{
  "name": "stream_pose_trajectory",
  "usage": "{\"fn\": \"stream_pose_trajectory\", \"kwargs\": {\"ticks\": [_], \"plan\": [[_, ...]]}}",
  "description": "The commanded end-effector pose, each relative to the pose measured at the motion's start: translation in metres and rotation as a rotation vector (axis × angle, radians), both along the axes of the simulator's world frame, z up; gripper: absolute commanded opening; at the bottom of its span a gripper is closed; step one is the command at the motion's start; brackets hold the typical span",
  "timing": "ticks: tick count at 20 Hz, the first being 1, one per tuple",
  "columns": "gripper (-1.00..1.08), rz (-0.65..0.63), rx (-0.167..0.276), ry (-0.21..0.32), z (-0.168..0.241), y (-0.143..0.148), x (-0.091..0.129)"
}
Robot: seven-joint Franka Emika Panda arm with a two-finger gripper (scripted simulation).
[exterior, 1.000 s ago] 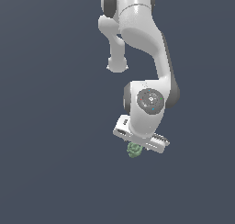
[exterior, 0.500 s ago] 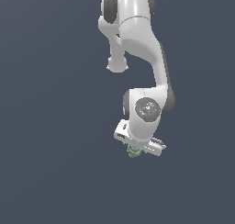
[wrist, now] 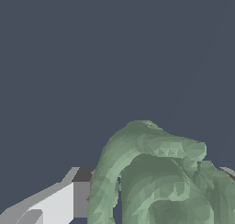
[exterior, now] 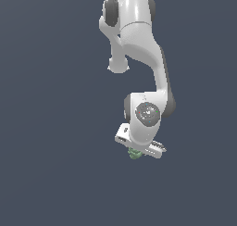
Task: Pick up the object and move it to a goal position.
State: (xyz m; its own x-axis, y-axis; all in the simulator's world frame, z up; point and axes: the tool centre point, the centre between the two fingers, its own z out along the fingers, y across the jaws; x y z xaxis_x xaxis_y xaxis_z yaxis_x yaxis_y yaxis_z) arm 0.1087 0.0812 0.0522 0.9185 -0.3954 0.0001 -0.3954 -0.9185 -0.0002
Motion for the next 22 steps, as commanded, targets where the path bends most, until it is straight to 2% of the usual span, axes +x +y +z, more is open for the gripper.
{"fn": "stream_pose_trajectory", "kwargs": {"ticks": [1, 13, 18, 22], "plan": [[-1.0, 0.0, 0.0, 0.0, 0.0, 0.0, 0.0], [-1.0, 0.0, 0.0, 0.0, 0.004, -0.004, -0.001], [-1.0, 0.0, 0.0, 0.0, 0.02, -0.02, -0.003], [-1.0, 0.0, 0.0, 0.0, 0.043, -0.043, -0.007]]}}
